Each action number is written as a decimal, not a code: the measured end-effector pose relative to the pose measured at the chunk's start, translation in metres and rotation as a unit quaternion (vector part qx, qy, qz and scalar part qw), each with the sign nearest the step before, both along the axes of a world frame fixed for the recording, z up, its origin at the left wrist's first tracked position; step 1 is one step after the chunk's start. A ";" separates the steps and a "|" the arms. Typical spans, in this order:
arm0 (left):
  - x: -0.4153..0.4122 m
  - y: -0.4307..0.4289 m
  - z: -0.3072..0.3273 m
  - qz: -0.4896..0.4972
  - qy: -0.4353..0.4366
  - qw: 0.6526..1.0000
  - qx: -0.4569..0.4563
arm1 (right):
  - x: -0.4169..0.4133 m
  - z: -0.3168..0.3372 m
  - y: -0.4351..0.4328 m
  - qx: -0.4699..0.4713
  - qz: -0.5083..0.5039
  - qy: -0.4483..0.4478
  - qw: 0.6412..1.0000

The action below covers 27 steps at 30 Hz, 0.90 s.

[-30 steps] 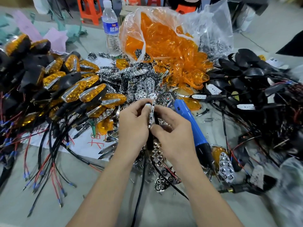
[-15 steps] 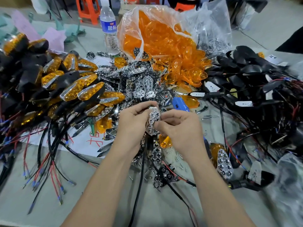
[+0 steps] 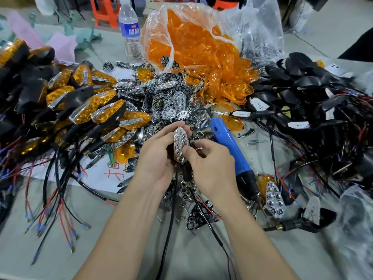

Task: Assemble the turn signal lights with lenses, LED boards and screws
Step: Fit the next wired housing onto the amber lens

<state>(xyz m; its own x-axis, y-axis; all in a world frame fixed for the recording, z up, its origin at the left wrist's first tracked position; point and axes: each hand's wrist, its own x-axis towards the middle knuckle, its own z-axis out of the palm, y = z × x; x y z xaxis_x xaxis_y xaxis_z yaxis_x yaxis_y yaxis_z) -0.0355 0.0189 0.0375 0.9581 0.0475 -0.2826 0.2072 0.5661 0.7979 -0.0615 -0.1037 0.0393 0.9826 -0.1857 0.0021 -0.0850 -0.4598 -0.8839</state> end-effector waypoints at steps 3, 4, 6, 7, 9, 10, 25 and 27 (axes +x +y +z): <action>-0.001 -0.004 0.000 0.020 0.003 1.000 -0.015 | -0.003 -0.007 0.002 0.011 -0.003 -0.023 1.000; -0.002 -0.005 0.000 0.027 0.004 0.999 -0.019 | -0.003 -0.008 0.003 0.013 -0.013 -0.034 0.999; -0.004 -0.008 0.001 0.039 -0.006 0.999 -0.012 | -0.003 -0.009 0.005 0.033 -0.025 -0.041 0.998; -0.005 -0.010 0.002 0.043 -0.015 0.999 -0.008 | -0.004 -0.009 0.006 0.049 -0.027 -0.041 0.998; -0.008 -0.012 0.002 0.036 -0.027 0.999 -0.011 | -0.004 -0.009 0.006 0.076 -0.030 -0.049 0.995; -0.010 -0.012 0.003 0.024 -0.032 0.999 -0.017 | -0.003 -0.009 0.006 0.083 -0.035 -0.055 0.994; -0.006 -0.007 0.006 -0.043 -0.082 0.995 0.023 | -0.001 -0.012 0.007 0.166 -0.008 -0.010 0.986; -0.008 -0.006 0.005 -0.064 -0.078 0.994 0.033 | -0.001 -0.011 0.005 0.201 -0.019 -0.002 0.979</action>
<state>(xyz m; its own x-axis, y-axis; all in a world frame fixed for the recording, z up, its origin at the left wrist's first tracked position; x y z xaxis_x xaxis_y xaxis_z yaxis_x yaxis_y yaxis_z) -0.0431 0.0125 0.0424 0.9893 -0.0643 -0.1306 0.1453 0.4878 0.8608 -0.0628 -0.0982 0.0285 0.9751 -0.2089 -0.0739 -0.0905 -0.0710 -0.9934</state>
